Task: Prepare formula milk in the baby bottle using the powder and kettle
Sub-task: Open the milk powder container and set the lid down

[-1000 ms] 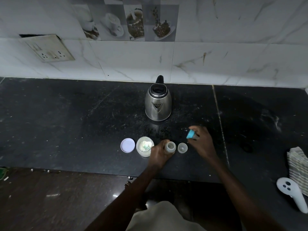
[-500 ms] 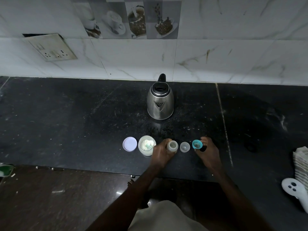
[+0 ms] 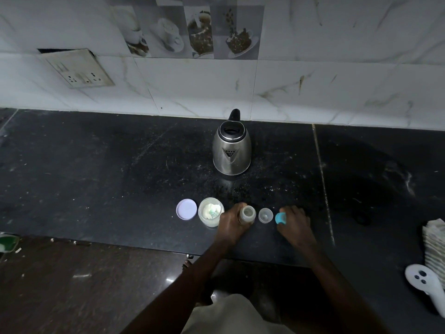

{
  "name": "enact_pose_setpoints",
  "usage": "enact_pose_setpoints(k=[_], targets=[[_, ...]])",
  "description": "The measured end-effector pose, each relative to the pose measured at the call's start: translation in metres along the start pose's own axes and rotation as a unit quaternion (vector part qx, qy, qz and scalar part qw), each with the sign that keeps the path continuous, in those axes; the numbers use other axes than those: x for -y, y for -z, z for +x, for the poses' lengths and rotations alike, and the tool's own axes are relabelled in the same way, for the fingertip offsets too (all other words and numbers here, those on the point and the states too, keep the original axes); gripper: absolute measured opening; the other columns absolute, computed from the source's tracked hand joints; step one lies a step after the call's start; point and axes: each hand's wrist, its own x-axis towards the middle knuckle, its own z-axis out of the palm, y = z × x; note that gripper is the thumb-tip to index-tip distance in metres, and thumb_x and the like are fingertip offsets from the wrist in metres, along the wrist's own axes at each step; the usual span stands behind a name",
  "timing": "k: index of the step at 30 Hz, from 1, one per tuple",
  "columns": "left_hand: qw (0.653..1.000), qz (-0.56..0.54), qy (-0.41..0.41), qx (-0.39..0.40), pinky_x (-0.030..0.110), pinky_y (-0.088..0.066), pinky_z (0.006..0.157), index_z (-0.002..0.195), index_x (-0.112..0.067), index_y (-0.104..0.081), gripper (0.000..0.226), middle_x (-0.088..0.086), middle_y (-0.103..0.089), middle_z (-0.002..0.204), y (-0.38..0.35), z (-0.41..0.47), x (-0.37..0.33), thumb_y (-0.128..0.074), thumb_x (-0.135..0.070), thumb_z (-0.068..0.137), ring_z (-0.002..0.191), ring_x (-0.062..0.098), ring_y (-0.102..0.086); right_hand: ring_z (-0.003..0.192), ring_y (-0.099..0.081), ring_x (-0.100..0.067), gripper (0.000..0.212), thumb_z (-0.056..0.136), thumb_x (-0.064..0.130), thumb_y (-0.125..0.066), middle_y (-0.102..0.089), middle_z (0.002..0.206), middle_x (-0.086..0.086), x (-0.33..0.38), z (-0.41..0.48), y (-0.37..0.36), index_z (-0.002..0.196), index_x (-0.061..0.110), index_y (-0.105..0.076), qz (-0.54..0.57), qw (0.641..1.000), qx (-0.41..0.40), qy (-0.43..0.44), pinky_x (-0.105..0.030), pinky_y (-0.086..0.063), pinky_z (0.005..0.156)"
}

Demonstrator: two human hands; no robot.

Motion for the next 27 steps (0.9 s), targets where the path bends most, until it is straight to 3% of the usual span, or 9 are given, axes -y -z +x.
enact_pose_setpoints(k=[3, 8, 15, 19, 23, 27], targets=[[1.000, -0.004, 0.002, 0.002, 0.039, -0.058, 0.088, 0.115, -0.034, -0.060, 0.038, -0.008, -0.076, 0.105, 0.001, -0.001, -0.002, -0.080, -0.036, 0.083, 0.096, 0.008, -0.071, 0.115, -0.056, -0.030, 0.050, 0.076, 0.025, -0.081, -0.064, 0.123, -0.007, 0.002, 0.002, -0.006, 0.123, 0.018, -0.068, -0.058, 0.998, 0.000, 0.017, -0.044, -0.050, 0.089], [1.000, -0.014, 0.004, -0.006, 0.039, -0.057, 0.087, 0.115, -0.025, -0.064, 0.036, -0.004, -0.076, 0.107, 0.001, -0.003, -0.006, -0.080, -0.032, 0.083, 0.096, 0.010, -0.070, 0.111, -0.061, -0.031, 0.055, 0.071, 0.022, -0.086, -0.068, 0.120, -0.007, 0.002, 0.000, -0.007, 0.123, 0.018, -0.070, -0.069, 0.997, -0.011, 0.015, -0.045, -0.053, 0.087], [1.000, -0.015, -0.012, -0.018, 0.037, -0.056, 0.085, 0.114, -0.026, -0.063, 0.035, -0.006, -0.075, 0.106, -0.001, -0.005, -0.005, -0.080, -0.024, 0.083, 0.094, 0.005, -0.068, 0.114, -0.060, -0.030, 0.065, 0.071, 0.023, -0.088, -0.066, 0.126, -0.007, 0.004, -0.003, 0.000, 0.131, 0.017, -0.066, -0.085, 0.996, -0.002, 0.021, -0.044, -0.053, 0.087], [1.000, 0.007, -0.010, -0.014, 0.030, -0.054, 0.099, 0.133, -0.018, -0.063, 0.054, 0.000, -0.072, 0.127, -0.003, -0.004, -0.003, -0.081, -0.023, 0.082, 0.112, 0.009, -0.066, 0.117, -0.057, -0.030, 0.077, 0.066, 0.016, -0.087, -0.060, 0.132, -0.006, 0.005, -0.008, 0.011, 0.139, 0.016, -0.060, -0.052, 0.998, -0.008, 0.020, -0.046, -0.052, 0.090], [0.999, 0.042, 0.014, 0.016, 0.017, -0.033, 0.115, 0.159, -0.015, -0.038, 0.095, 0.002, -0.051, 0.158, -0.004, -0.005, 0.002, -0.083, -0.013, 0.076, 0.143, 0.015, -0.049, 0.126, -0.052, -0.032, 0.079, 0.068, 0.003, -0.077, -0.054, 0.141, -0.007, 0.009, -0.012, 0.025, 0.143, 0.016, -0.055, 0.001, 0.999, -0.038, 0.023, -0.048, -0.049, 0.096], [0.998, 0.050, 0.009, 0.022, 0.014, -0.027, 0.117, 0.162, -0.014, -0.033, 0.096, 0.003, -0.046, 0.161, -0.007, -0.007, 0.001, -0.080, -0.006, 0.078, 0.147, 0.017, -0.045, 0.129, -0.050, -0.036, 0.075, 0.072, 0.003, -0.078, -0.053, 0.143, -0.011, 0.007, -0.007, 0.034, 0.143, 0.013, -0.055, 0.068, 0.995, -0.066, 0.000, -0.053, -0.050, 0.099]])
